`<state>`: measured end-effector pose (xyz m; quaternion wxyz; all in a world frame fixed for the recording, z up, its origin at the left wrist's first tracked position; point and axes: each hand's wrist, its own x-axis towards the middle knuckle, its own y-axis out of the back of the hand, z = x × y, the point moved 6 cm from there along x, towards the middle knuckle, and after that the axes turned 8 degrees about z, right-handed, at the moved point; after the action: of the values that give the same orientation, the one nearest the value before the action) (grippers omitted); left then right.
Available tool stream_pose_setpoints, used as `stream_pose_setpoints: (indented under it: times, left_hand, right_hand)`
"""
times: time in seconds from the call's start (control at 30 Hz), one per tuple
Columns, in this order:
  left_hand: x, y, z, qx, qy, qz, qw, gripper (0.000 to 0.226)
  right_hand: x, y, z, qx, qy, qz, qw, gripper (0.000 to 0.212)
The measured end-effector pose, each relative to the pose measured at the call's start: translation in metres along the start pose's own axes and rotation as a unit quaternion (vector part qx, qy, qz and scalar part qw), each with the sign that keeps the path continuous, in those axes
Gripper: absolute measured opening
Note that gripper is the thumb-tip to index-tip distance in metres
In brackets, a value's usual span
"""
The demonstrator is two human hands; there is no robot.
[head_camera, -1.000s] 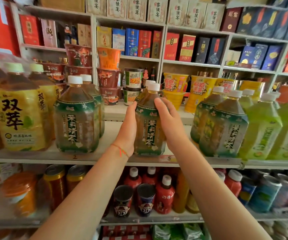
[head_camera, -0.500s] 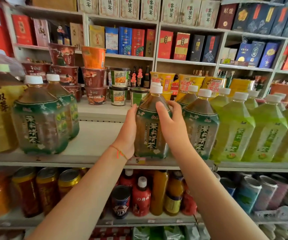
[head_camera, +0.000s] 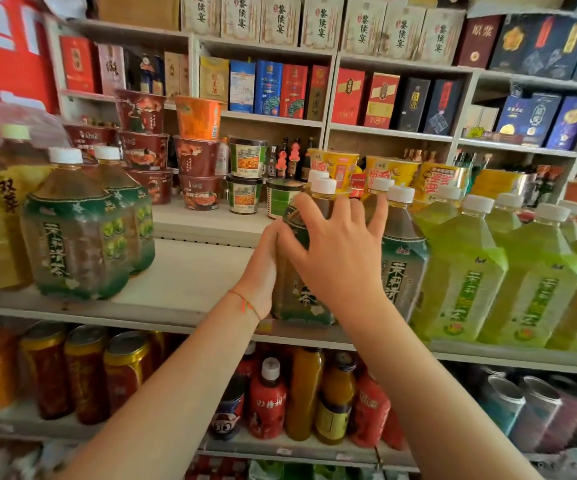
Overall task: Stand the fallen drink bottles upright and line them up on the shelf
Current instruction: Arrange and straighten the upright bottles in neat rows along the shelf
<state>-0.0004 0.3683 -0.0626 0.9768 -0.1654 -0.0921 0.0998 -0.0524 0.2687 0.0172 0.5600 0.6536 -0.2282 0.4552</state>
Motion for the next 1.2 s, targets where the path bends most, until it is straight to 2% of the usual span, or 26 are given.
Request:
stream_pose_setpoints:
  times: [0.2,0.27,0.33,0.4,0.5,0.57,0.6,0.63,0.67,0.73,0.8,0.9,0.97,1.1,1.2]
  left_hand:
    - [-0.013,0.006,0.005,0.041,0.008,0.042,0.998,0.050]
    - [-0.019,0.016,0.015,0.091,-0.040,0.081,0.992,0.039]
    - [-0.028,0.040,0.033,0.131,-0.135,0.174,0.967,0.030]
    - [-0.046,0.071,0.061,0.182,-0.273,0.243,0.913,0.023]
    - [-0.074,0.113,0.100,0.307,-0.467,0.292,0.776,0.027]
    - [-0.080,0.148,0.120,0.351,-0.532,0.326,0.698,0.037]
    - [-0.079,0.169,0.127,0.358,-0.539,0.339,0.683,0.043]
    - [-0.076,0.190,0.132,0.350,-0.529,0.348,0.690,0.048]
    - [-0.072,0.212,0.136,0.329,-0.503,0.350,0.719,0.053]
    - [-0.057,0.255,0.137,0.255,-0.404,0.341,0.809,0.064]
    - [-0.040,0.278,0.133,0.188,-0.289,0.300,0.889,0.065]
    - [-0.018,0.296,0.125,0.062,-0.140,0.217,0.964,0.056]
    - [-0.008,0.300,0.119,0.023,-0.078,0.158,0.984,0.057]
    - [0.004,0.300,0.117,0.014,-0.057,0.105,0.993,0.052]
    - [0.006,0.294,0.114,0.004,-0.052,0.079,0.995,0.053]
  right_hand:
    - [-0.002,-0.005,-0.001,0.051,-0.006,0.011,0.999,0.053]
    - [-0.005,0.000,-0.007,0.096,-0.023,0.073,0.992,0.053]
    - [-0.010,0.007,-0.021,0.145,-0.022,0.149,0.978,0.049]
    - [-0.012,0.006,-0.047,0.195,-0.013,0.170,0.966,0.045]
    - [-0.009,-0.006,-0.095,0.303,-0.023,0.126,0.945,0.045]
    - [-0.006,-0.018,-0.132,0.375,-0.040,0.083,0.922,0.050]
    - [-0.005,-0.025,-0.150,0.404,-0.047,0.057,0.912,0.053]
    - [-0.004,-0.033,-0.167,0.429,-0.056,0.026,0.901,0.055]
    - [-0.004,-0.041,-0.183,0.451,-0.063,-0.008,0.890,0.058]
    - [-0.004,-0.058,-0.215,0.503,-0.078,-0.078,0.858,0.071]
    - [-0.004,-0.072,-0.235,0.558,-0.095,-0.113,0.817,0.079]
    - [0.006,-0.086,-0.252,0.588,-0.133,-0.133,0.787,0.079]
    - [0.012,-0.093,-0.256,0.593,-0.166,-0.148,0.774,0.092]
    - [0.017,-0.102,-0.261,0.589,-0.192,-0.144,0.772,0.088]
    - [0.015,-0.106,-0.259,0.588,-0.224,-0.139,0.765,0.111]
